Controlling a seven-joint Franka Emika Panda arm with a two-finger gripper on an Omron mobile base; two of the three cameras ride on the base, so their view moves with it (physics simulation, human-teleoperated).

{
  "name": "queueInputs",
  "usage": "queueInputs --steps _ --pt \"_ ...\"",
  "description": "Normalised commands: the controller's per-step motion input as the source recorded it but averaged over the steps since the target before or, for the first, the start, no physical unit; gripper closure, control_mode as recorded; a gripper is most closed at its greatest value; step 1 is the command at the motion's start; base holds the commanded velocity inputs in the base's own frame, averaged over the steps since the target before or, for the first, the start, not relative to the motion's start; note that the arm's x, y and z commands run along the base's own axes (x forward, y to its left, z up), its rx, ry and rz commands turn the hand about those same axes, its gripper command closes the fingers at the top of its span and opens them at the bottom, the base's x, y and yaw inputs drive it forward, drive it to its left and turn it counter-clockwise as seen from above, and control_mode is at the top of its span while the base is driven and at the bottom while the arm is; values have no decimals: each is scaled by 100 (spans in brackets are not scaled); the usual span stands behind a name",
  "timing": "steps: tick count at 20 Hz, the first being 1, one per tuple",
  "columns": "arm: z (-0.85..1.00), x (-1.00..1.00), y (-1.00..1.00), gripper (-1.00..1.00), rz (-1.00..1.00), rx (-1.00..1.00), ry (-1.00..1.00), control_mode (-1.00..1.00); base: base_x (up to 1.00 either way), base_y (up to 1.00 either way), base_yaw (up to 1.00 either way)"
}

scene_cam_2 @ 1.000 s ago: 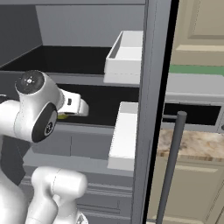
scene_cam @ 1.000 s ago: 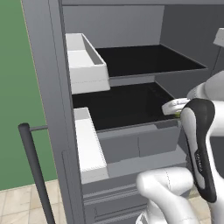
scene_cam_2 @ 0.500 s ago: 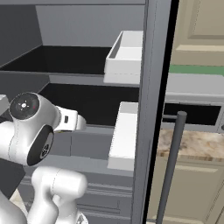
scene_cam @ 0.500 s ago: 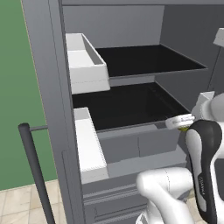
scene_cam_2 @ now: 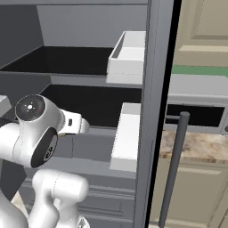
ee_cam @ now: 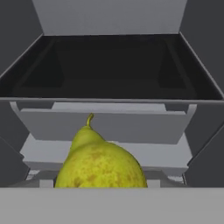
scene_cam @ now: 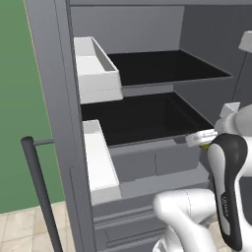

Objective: Retrieve the banana and pear from the fridge and place them into the bowl on the dining table.

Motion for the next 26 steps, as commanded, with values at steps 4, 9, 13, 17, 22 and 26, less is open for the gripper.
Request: queueInputs --steps 4,9,13,17,22,26 --pt "0 0 0 100 0 0 0 100 -62 5 0" --pt "0 0 0 100 0 0 0 100 -81 22 -1" --pt "0 0 0 100 0 0 0 100 -63 49 -11" --pt "0 0 0 100 0 0 0 100 -51 70 -26" --pt "0 0 0 100 0 0 0 100 -76 45 -31" --pt "0 0 0 100 0 0 0 100 -100 1 -27"
